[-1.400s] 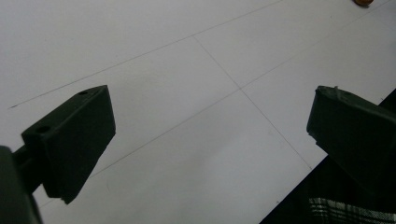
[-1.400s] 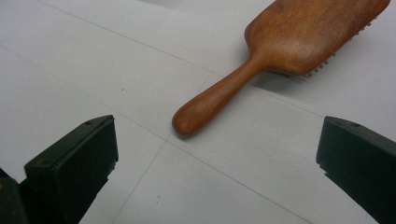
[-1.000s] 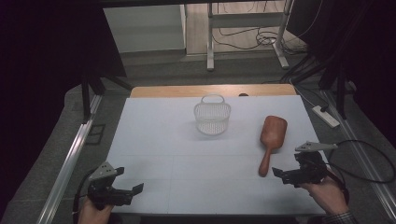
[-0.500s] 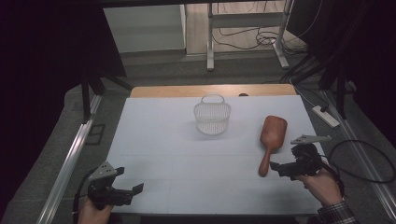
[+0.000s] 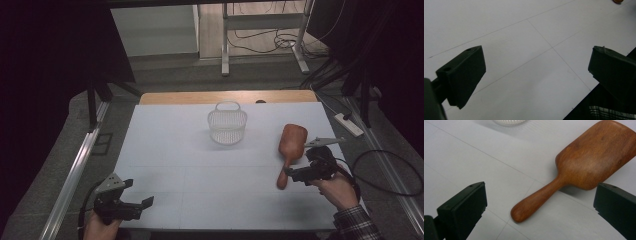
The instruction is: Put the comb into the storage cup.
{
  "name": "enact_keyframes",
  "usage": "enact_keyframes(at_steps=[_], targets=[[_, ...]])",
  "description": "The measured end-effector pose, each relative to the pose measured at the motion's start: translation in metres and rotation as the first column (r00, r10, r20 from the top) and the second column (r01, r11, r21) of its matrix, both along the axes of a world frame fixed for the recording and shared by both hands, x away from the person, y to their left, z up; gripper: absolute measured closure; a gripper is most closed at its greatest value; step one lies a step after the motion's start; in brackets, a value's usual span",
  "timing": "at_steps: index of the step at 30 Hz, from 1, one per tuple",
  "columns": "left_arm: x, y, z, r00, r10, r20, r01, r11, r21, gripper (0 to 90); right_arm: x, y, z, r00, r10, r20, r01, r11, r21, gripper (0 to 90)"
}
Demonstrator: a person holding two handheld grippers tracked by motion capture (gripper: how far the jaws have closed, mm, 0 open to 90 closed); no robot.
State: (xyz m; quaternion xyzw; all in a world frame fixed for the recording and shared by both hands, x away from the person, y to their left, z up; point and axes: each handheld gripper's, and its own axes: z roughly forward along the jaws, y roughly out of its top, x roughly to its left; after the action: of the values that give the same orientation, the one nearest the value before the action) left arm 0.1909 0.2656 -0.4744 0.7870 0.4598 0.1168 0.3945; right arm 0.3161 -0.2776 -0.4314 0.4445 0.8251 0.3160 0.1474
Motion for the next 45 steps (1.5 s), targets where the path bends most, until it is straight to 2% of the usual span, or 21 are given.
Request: enact_keyframes(at_steps=[25,37,45], targets=[[0.0,0.0,0.0,1.0,-0.001,-0.003,0.001,1.0,-0.003,2.1,0.029,0.02,0.001,0.9994,0.027,-0.019,-0.028,1.0,-0.011,0.0],[0.001,0.0,0.0,1.0,-0.001,-0.003,0.001,1.0,-0.006,2.1,0.042,0.037,0.0,0.9978,0.033,-0.057,-0.036,0.998,-0.042,0.0],[0.001,0.0,0.0,1.0,-0.002,-0.003,0.002,1.0,-0.008,2.1,0.051,0.047,0.001,0.9956,0.029,-0.089,-0.031,0.999,-0.022,0.0]])
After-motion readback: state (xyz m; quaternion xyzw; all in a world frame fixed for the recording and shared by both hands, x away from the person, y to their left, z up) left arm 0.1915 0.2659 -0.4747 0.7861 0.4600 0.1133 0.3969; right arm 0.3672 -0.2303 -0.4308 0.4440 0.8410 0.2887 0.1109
